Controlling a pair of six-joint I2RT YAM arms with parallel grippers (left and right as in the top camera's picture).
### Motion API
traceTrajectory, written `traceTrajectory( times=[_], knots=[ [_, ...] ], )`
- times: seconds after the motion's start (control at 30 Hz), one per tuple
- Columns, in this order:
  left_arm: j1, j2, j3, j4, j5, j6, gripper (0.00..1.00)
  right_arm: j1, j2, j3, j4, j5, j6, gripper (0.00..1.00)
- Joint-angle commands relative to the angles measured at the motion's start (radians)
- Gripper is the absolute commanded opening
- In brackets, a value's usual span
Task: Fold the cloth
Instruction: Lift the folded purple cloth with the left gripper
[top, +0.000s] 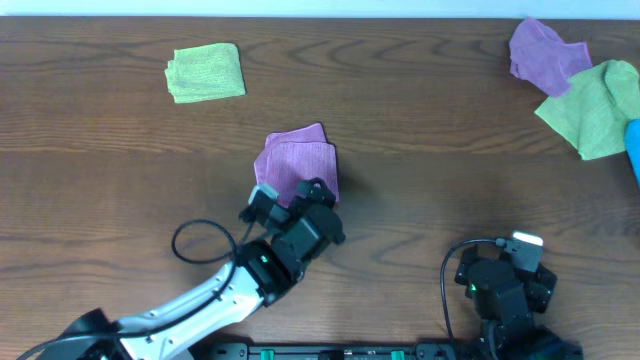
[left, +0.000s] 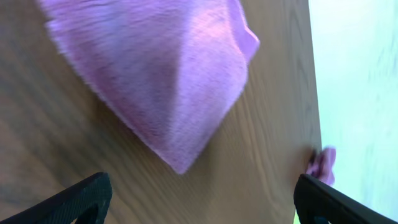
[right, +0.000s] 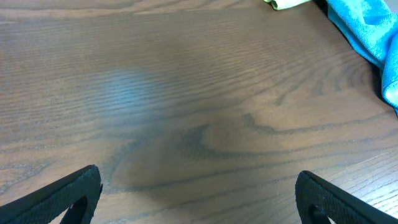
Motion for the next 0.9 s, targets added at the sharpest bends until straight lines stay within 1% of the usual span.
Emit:
traceTrajectory(
  times=[0.0, 0.1, 0.23, 0.3, 0.4, 0.73, 0.87],
  knots=[
    [-0.040, 0.052, -0.008, 0.032, -0.171, -0.142, 0.95, 0.010, -0.003, -0.004, 0.001, 0.010, -0.007, 0.99],
    [-0.052, 0.101, -0.008, 0.077, -0.185, -0.179, 0.95, 0.010, -0.003, -0.004, 0.001, 0.010, -0.007, 0.99],
    [-0.092, 0.166, -0.008, 0.087, -0.227, -0.319, 0.95, 0.010, -0.003, -0.004, 0.001, 0.010, -0.007, 0.99],
    [-0.120, 0.196, -0.008, 0.125, -0.263, -0.318, 0.95, 0.010, -0.003, -0.004, 0.001, 0.010, -0.007, 0.99],
    [-0.144, 0.216, -0.008, 0.172, -0.270, -0.317, 0.95, 0.010, -0.003, -0.004, 0.001, 0.010, -0.007, 0.99],
    [-0.143, 0.200, -0.008, -0.008, -0.138, -0.317, 0.95, 0.010, -0.003, -0.004, 0.001, 0.010, -0.007, 0.99],
    [-0.144, 0.171, -0.018, -0.071, -0.113, -0.317, 0.95, 0.010, -0.003, -0.004, 0.001, 0.010, -0.007, 0.99]
  ],
)
